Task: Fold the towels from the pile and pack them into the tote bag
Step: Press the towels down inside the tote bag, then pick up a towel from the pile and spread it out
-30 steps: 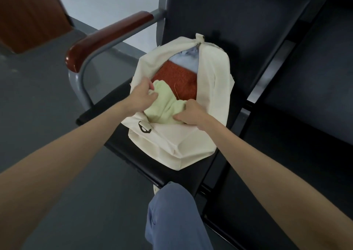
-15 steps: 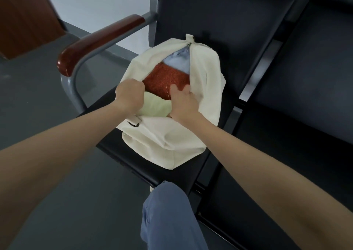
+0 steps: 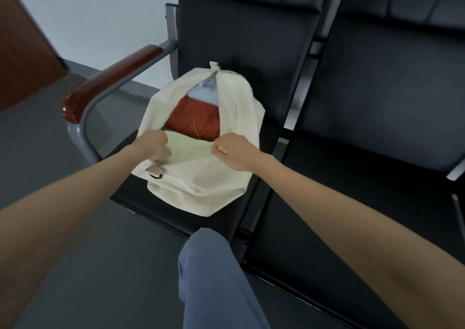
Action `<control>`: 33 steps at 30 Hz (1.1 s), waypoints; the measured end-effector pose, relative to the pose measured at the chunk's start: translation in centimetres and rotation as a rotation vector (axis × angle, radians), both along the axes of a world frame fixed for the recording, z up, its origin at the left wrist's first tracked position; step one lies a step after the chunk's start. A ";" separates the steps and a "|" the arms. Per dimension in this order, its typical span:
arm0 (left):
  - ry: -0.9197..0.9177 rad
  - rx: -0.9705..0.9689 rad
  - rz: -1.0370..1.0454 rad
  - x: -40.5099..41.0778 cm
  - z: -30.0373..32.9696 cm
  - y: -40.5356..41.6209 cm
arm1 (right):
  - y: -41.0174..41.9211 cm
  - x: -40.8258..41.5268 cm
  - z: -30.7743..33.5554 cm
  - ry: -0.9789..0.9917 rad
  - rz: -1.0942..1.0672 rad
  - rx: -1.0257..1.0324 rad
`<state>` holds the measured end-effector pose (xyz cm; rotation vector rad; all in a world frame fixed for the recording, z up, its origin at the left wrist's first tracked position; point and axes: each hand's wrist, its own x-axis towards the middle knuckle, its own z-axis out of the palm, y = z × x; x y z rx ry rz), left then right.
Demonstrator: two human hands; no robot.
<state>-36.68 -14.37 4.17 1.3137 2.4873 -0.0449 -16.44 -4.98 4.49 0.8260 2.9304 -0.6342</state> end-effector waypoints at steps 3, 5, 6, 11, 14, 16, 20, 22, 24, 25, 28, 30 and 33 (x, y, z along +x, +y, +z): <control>-0.144 0.197 0.077 2.8 1.5 -0.1 | 0.7 5.9 1.4 0.035 -0.140 0.099; -0.118 0.296 0.036 5.6 2.3 0.1 | 1.1 10.5 2.1 0.020 -0.222 0.109; -0.115 0.329 0.005 7.4 2.5 0.3 | 1.4 12.8 2.3 0.012 -0.259 0.115; -0.205 0.345 -0.193 18.4 4.2 3.2 | 1.8 24.6 3.4 -0.046 -0.452 0.169; -0.253 0.335 -0.289 25.8 4.9 5.2 | 1.1 31.7 3.1 -0.067 -0.572 0.175; -0.298 0.316 -0.337 30.4 5.0 6.2 | 0.2 36.6 2.6 -0.098 -0.636 0.169; -0.385 0.236 -0.441 39.2 4.2 7.5 | -1.7 46.8 0.8 -0.167 -0.794 0.147; -0.410 0.207 -0.507 43.4 3.7 8.0 | -2.6 51.7 -0.1 -0.183 -0.889 0.111; -0.433 0.185 -0.565 47.3 3.2 8.4 | -3.4 56.2 -0.9 -0.185 -0.968 0.071; -0.442 0.177 -0.593 49.2 3.0 8.6 | -3.9 58.2 -1.2 -0.181 -1.008 0.057; -0.455 0.152 -0.676 54.5 2.1 9.0 | -4.9 63.1 -2.8 -0.193 -1.116 0.004; -0.465 0.141 -0.734 57.6 1.4 9.3 | -5.5 65.6 -3.9 -0.204 -1.203 0.000; -0.474 0.129 -0.834 62.2 0.2 9.6 | -6.2 68.2 -4.7 -0.115 -1.455 0.033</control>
